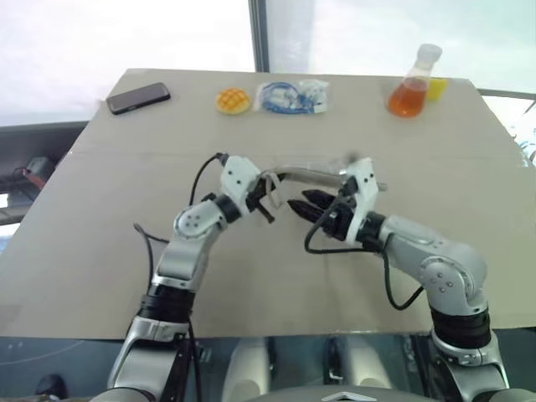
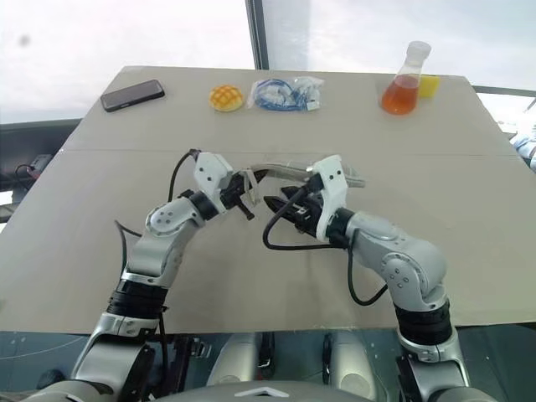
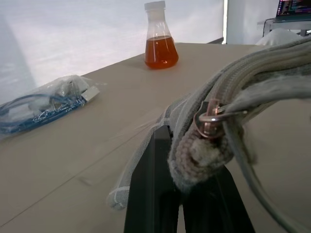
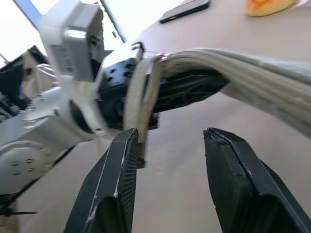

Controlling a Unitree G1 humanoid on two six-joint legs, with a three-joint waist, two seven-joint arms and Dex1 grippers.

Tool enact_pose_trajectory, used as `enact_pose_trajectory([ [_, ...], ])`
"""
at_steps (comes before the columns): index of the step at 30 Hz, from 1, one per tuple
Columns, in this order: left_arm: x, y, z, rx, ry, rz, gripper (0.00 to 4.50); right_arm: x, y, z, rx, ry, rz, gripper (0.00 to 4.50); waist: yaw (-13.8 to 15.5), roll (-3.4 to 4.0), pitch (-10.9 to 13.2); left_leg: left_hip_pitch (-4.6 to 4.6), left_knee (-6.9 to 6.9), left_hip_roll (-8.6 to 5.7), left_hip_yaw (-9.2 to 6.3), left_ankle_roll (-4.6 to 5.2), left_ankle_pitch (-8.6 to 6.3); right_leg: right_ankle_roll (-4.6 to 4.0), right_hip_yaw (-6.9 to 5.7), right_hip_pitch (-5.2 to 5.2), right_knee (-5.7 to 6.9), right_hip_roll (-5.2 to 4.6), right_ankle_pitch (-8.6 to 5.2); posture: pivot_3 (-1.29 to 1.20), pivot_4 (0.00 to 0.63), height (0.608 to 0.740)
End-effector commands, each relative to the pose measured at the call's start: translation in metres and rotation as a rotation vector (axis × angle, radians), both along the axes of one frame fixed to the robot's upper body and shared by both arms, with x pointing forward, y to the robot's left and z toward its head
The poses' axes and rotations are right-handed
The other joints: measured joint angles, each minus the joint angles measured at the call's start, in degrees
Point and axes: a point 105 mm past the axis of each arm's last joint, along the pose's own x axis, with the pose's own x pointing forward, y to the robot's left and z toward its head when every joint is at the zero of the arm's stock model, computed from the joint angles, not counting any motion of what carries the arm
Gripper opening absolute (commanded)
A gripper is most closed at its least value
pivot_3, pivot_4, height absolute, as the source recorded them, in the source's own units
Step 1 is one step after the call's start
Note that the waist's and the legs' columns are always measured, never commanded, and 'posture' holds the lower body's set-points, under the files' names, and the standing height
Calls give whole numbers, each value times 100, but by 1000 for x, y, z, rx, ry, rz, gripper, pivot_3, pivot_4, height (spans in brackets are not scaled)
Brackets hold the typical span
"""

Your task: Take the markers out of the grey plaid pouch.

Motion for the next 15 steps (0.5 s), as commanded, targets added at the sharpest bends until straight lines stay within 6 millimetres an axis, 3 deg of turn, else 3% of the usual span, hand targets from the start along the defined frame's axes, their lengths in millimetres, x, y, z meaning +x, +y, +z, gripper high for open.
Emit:
enact_pose_trajectory([
  [1, 3, -1, 19, -10, -53, -19, 0, -6, 13, 14, 38, 9, 72, 2251, -2, 0, 0, 0, 0, 0, 0, 0, 0, 0, 0, 0, 0, 0, 0, 0, 150, 740],
  [4, 5, -4, 20, 7, -72, -26, 0, -4, 26, 15, 69, 65, 107, 2251, -8, 0, 0, 0, 0, 1, -1, 0, 0, 0, -1, -1, 1, 1, 0, 0, 150, 740],
  [8, 2, -7, 21, 34, -109, -40, 0, 15, 32, 6, 19, 99, 32, 2251, -11, 1, 0, 0, -8, 1, 1, 0, 0, -1, -1, -4, 0, 2, 1, 0, 150, 740],
  [11, -1, -7, 23, 31, -121, -37, 0, 23, 26, 13, 28, 75, -17, 1469, -7, 1, 1, -5, -8, -1, 5, 0, 0, -1, -1, -5, -4, 1, 1, 0, 150, 740],
  [14, -3, -2, 21, 32, -118, -28, 0, 24, 0, 22, -1, 14, -93, 48, -6, 3, 2, -7, -9, -1, 4, 0, 0, -1, 0, -5, -9, 0, 1, 0, 150, 740],
  [15, -4, 0, 20, 33, -116, -25, 0, 24, -12, 23, -24, -5, -131, 48, 3, 3, 2, -8, -10, -1, 3, 0, 0, -1, 0, -6, -10, -1, 1, 0, 150, 740],
])
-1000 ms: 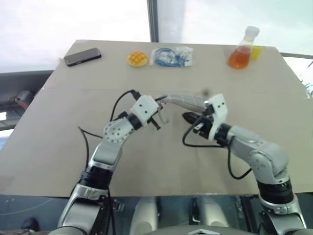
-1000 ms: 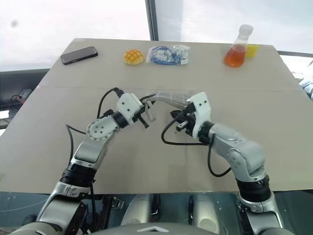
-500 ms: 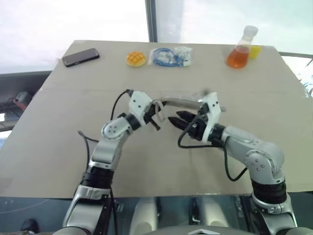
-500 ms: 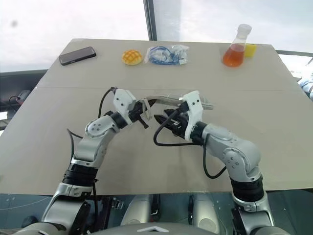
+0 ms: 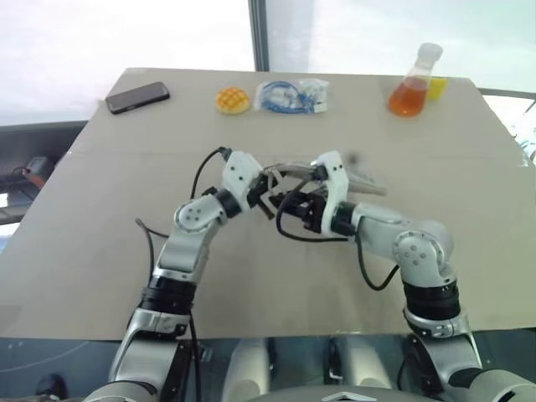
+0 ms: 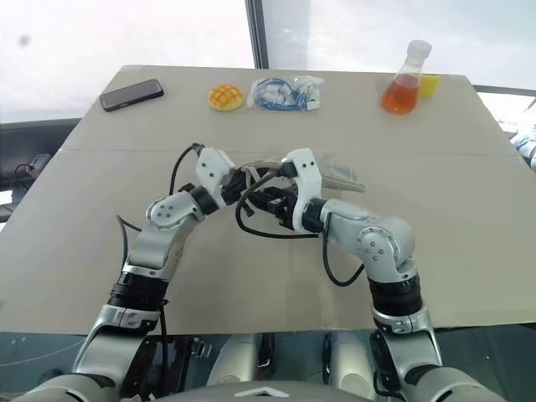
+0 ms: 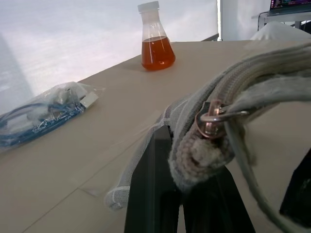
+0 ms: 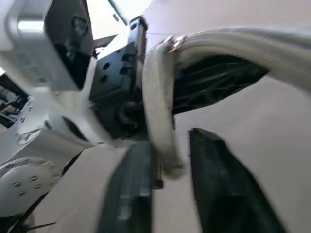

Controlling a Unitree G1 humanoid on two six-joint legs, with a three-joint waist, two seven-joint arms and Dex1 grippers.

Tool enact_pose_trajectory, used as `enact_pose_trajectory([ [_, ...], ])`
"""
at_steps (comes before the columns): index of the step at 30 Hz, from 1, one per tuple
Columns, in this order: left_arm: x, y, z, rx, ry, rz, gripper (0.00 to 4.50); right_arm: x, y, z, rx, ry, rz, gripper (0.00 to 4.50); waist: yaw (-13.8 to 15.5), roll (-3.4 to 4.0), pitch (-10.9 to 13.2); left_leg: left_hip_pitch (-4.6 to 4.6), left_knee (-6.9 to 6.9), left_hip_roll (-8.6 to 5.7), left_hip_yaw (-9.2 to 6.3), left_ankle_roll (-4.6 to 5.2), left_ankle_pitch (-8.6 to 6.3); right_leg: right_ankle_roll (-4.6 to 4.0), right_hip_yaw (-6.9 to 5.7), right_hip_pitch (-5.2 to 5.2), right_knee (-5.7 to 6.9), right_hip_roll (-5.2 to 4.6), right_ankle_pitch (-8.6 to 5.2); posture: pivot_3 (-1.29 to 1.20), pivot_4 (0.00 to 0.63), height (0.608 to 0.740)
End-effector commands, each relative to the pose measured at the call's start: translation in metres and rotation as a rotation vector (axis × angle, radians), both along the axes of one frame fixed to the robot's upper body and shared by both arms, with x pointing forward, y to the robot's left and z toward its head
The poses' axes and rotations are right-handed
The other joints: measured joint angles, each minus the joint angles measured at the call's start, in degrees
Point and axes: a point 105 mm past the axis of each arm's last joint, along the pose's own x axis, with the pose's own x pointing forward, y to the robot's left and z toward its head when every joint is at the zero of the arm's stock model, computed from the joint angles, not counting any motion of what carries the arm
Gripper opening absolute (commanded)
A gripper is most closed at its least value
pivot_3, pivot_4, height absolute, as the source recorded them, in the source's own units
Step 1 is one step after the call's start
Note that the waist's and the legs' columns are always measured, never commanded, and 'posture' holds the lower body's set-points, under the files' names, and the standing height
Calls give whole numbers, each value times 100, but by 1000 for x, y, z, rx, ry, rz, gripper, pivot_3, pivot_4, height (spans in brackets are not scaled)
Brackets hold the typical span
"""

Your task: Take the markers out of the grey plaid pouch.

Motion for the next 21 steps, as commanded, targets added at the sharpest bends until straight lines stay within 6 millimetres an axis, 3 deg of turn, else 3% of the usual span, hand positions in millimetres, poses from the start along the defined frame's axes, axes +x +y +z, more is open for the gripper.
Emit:
enact_pose_trajectory([
  [1, -7, 6, 14, -14, -67, -1, 0, 0, -47, 25, -48, -135, -136, 48, 14, 0, 0, -2, 0, 0, -1, 0, 0, 0, 0, -1, -2, -1, 0, 0, 150, 740],
  [8, -14, 19, 6, -19, -30, 17, 0, -4, -147, 22, -290, -153, -412, 48, 25, 3, 2, 0, -19, -2, 1, 0, 0, 0, -1, -1, -21, -4, 0, 0, 150, 740],
  [9, -15, 20, 5, -19, -27, 19, 0, -6, -154, 22, -306, -149, -422, 48, 27, 5, 3, 1, -22, -1, 1, 0, 0, 0, -1, -2, -22, -3, -1, 0, 150, 740],
  [15, -20, 19, -1, -35, -3, 10, 0, -12, -173, 12, -377, -102, -464, 48, 1, 6, 4, 3, -33, 3, -3, 0, 0, 1, -2, -1, -35, 4, -2, 0, 150, 740],
  [19, -22, 19, -3, -45, 11, 4, 0, -17, -174, 9, -445, -124, -448, 48, 9, 8, 5, -1, -33, 0, 1, 0, 0, 2, 0, -1, -44, 0, -2, 0, 150, 740],
  [21, -23, 19, -5, -52, 18, 6, 0, -28, -168, 8, -506, -181, -359, 48, 27, 10, 6, -2, -33, -2, 3, 0, 0, 2, 2, -1, -47, -2, -2, 0, 150, 740],
])
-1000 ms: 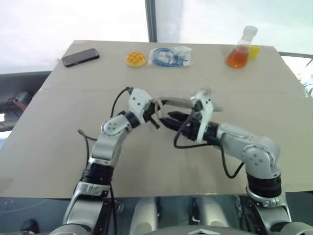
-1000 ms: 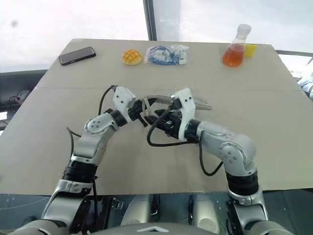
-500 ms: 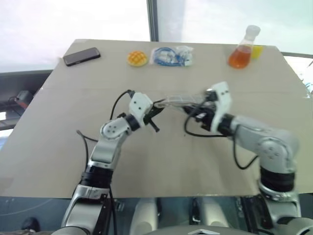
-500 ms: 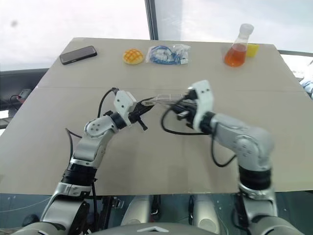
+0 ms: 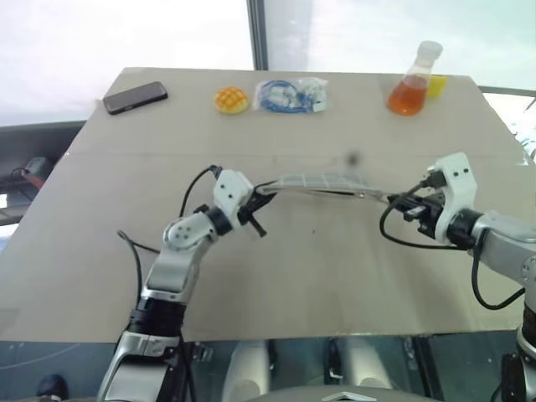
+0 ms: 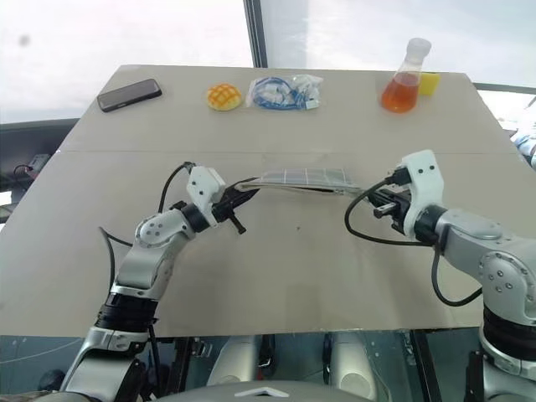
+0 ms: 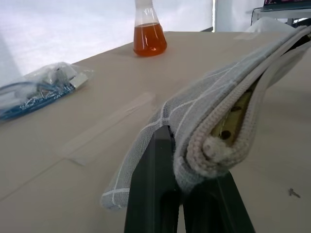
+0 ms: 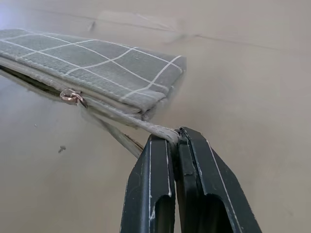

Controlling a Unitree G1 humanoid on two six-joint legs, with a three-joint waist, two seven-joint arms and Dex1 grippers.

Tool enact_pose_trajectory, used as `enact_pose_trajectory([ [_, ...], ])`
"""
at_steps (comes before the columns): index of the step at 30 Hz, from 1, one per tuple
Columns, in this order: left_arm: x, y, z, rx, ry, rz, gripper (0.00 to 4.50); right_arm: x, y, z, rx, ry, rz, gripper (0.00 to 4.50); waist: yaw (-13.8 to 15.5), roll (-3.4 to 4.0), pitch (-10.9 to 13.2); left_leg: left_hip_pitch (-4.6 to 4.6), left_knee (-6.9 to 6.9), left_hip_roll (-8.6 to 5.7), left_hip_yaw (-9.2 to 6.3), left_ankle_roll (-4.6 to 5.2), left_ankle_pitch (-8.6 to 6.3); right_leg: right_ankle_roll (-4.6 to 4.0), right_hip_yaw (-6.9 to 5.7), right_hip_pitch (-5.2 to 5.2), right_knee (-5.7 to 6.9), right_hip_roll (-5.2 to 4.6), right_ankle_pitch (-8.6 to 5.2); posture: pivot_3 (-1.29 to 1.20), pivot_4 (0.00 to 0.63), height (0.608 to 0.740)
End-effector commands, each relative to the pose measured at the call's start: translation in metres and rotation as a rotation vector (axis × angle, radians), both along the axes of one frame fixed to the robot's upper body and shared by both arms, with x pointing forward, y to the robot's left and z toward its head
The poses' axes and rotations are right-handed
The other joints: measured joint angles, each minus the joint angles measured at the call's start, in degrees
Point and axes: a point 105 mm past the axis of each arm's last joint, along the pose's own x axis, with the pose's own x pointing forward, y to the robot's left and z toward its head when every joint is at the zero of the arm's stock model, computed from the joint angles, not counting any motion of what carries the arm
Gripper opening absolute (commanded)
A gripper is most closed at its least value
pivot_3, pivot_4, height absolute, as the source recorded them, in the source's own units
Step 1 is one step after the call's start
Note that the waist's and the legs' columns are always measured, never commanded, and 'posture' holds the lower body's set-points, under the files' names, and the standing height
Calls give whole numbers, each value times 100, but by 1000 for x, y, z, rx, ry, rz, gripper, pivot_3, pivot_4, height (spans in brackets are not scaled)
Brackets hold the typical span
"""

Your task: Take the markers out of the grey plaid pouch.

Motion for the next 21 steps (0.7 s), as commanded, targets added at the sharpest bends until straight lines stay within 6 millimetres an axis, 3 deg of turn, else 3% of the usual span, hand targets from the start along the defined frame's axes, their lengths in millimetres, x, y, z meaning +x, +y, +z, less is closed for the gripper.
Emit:
enact_pose_trajectory([
  [1, -4, 6, 15, -43, -46, 14, 0, -17, 3, 8, -95, -77, 98, 718, 37, 1, 1, -3, -1, -1, -2, 0, 0, 5, -1, 1, -7, -2, -4, 0, 150, 740],
  [4, -4, 6, 13, -50, -34, 20, 0, -31, 7, 5, -95, -95, 152, 1970, 57, 1, 1, -5, -6, -1, -3, 1, -1, 6, -1, 2, -19, 0, -4, 0, 150, 740],
  [7, -5, 8, 11, -42, -31, 42, 0, -55, 7, 7, -100, -60, 293, 1970, 119, 4, 3, -5, -7, -1, -4, 1, -1, 12, -2, 1, -19, 1, -7, 0, 150, 740],
  [9, -5, 9, 12, -41, -34, 53, 0, -60, 10, 13, -51, -62, 329, 1302, 122, 2, 4, -3, -6, -1, -4, 1, -1, 15, -1, 4, -20, 1, -9, 0, 150, 740],
  [12, -7, 8, 12, -43, -34, 53, 0, -60, 30, 18, 12, -92, 391, 90, 119, 2, 5, 4, -1, 2, -6, 1, -1, 4, -1, 6, -20, 4, -19, 0, 150, 740],
  [17, -10, 2, 13, -54, -33, 44, 0, -39, 73, 10, 81, -111, 410, 90, 111, 3, 4, 10, 0, 3, -15, 0, -1, -1, 1, 6, -18, 8, -18, 0, 150, 740],
  [21, -13, -2, 15, -66, -41, 46, 0, -18, 91, 0, 94, -100, 382, 90, 143, 3, 4, -3, 0, -3, -13, 0, -1, -19, 3, 2, -19, 5, -7, 0, 150, 740],
])
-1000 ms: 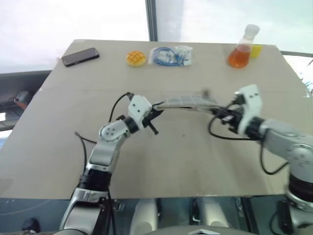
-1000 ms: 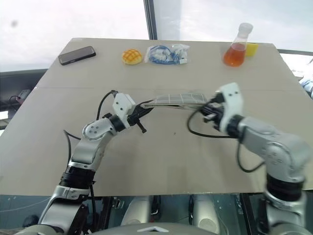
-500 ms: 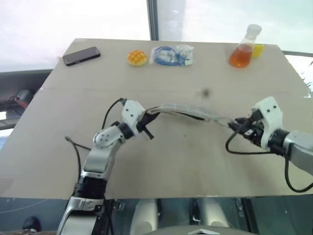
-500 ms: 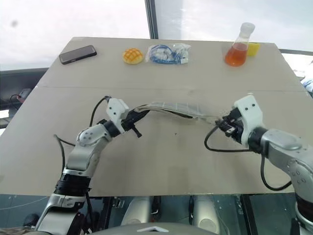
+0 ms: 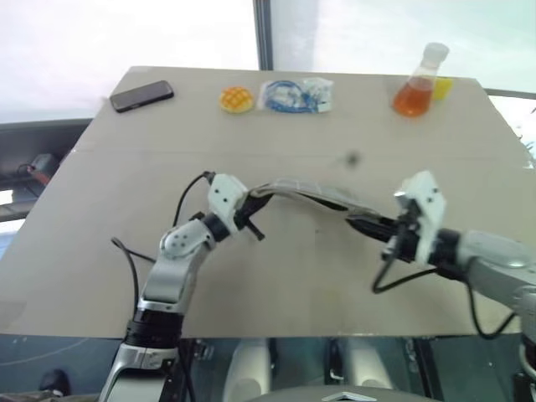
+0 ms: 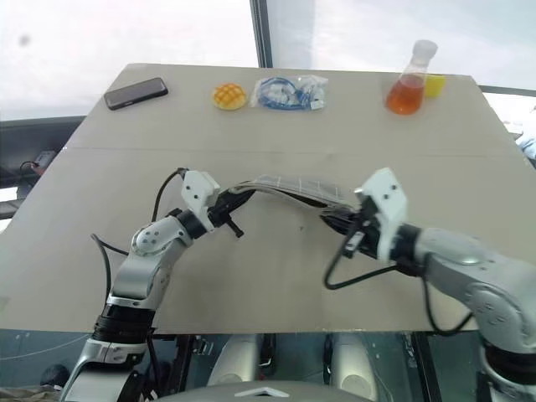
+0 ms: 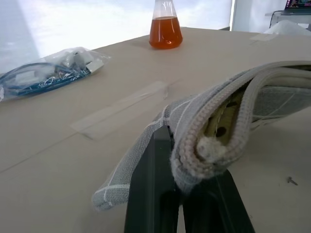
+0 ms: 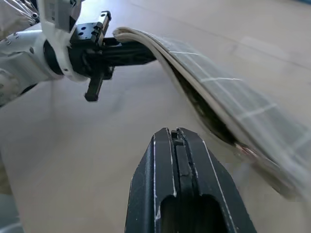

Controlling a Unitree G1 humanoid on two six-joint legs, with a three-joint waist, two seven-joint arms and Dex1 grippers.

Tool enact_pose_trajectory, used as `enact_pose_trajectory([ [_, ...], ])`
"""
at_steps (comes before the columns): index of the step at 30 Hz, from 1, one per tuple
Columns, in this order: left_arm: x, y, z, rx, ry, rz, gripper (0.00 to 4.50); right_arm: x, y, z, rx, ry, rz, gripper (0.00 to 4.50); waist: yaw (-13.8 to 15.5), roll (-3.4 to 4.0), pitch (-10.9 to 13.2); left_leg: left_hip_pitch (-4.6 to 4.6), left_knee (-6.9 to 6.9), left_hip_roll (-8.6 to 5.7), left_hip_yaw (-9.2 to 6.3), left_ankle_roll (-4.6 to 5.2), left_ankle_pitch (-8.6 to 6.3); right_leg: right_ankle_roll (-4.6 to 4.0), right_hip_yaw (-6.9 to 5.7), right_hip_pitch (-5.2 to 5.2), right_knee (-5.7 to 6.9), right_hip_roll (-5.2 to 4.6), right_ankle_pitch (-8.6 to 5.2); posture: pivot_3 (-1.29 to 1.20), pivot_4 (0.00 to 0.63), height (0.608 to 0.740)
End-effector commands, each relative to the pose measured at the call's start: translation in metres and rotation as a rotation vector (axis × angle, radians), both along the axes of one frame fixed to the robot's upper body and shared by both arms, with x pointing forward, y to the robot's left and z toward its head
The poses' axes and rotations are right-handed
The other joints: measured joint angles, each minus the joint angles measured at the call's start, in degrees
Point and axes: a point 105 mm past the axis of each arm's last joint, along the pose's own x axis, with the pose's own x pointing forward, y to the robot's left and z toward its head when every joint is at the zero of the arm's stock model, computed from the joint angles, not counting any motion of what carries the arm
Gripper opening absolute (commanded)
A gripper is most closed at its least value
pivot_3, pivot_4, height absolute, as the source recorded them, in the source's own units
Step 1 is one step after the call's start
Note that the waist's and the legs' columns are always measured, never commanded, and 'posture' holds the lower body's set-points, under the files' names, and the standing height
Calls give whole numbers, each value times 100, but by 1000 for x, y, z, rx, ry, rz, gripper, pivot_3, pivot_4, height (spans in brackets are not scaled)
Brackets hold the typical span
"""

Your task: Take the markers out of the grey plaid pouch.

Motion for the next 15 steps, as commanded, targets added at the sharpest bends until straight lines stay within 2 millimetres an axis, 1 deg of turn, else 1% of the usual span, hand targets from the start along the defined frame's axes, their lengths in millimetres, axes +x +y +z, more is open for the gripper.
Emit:
enact_pose_trajectory([
  [1, -5, -7, 18, -20, -73, -6, 0, 17, 6, -2, -12, -33, -45, 90, 22, 0, 0, -6, 0, -3, 0, 0, 0, 16, 0, -1, -3, -2, 12, 0, 150, 740],
  [3, -8, -10, 20, -30, -77, -11, 0, 24, 11, -5, -7, -32, -55, 90, 8, -1, 0, -9, 0, -6, 3, 1, -1, 18, 0, 0, -8, -4, 14, 0, 150, 740],
  [7, -15, -15, 19, -31, -73, -28, 0, 29, 16, -7, 12, -22, -54, 90, -2, -1, 0, -6, 0, -3, 4, 2, -1, 19, -1, -1, -5, 1, 14, 0, 150, 740],
  [10, -17, -15, 17, -25, -70, -28, 0, 30, 18, -2, 89, 17, -47, 90, -2, 0, 0, 1, 0, 3, 3, 1, 0, 19, -2, 0, 1, 7, 14, 0, 150, 740],
  [11, -17, -14, 17, -24, -70, -26, 0, 30, 16, 1, 111, 21, -49, 90, -1, 0, 0, 1, 0, 4, 3, 1, 0, 19, -4, -1, 1, 8, 14, 0, 150, 740],
  [15, -18, -15, 16, -15, -74, -35, 0, 48, 5, 11, 277, 91, -173, 90, -4, 1, 0, 1, 3, 4, 5, 0, 0, 18, -1, 0, 3, 7, 15, 0, 150, 740],
])
